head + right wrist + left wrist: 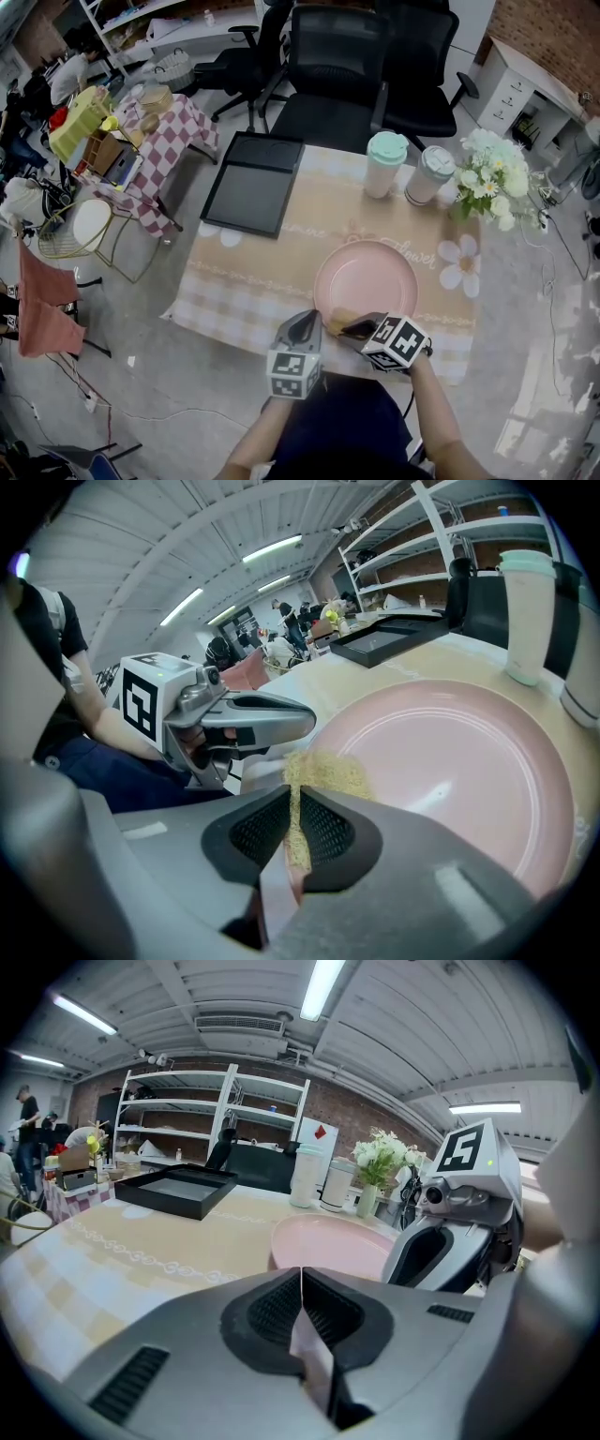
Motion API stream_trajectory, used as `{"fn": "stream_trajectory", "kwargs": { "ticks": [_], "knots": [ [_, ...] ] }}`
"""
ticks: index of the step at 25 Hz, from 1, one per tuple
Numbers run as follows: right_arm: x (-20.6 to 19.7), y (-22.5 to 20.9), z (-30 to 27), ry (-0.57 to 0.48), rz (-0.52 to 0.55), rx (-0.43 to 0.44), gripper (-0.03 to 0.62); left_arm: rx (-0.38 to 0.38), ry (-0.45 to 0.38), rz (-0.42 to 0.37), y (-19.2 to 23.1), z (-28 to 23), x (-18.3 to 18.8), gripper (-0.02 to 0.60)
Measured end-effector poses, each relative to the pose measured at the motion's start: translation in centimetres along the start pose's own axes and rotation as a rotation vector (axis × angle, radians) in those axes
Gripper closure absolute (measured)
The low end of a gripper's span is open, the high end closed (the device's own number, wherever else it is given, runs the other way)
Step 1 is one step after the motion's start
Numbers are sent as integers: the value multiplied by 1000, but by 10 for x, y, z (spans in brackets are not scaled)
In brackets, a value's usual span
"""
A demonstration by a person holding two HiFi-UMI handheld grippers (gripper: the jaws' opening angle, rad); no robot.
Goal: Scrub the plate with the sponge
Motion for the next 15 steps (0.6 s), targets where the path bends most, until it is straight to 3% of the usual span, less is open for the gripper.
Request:
{"fn": "stream_trajectory", "kwargs": {
  "ticks": [6,15],
  "knots": [
    [9,2,17,-77,0,31,562,5,-6,5,2,-1,1,569],
    [26,-23,65,-96,110,-190,562,5,-4,2,1,-1,4,569]
  ]
}}
Point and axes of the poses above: the fingertips, and each gripper's own axes: z backward along the fingers, y to its left, x out of its top, the point moved 5 cm from there along z, backward along the fingers
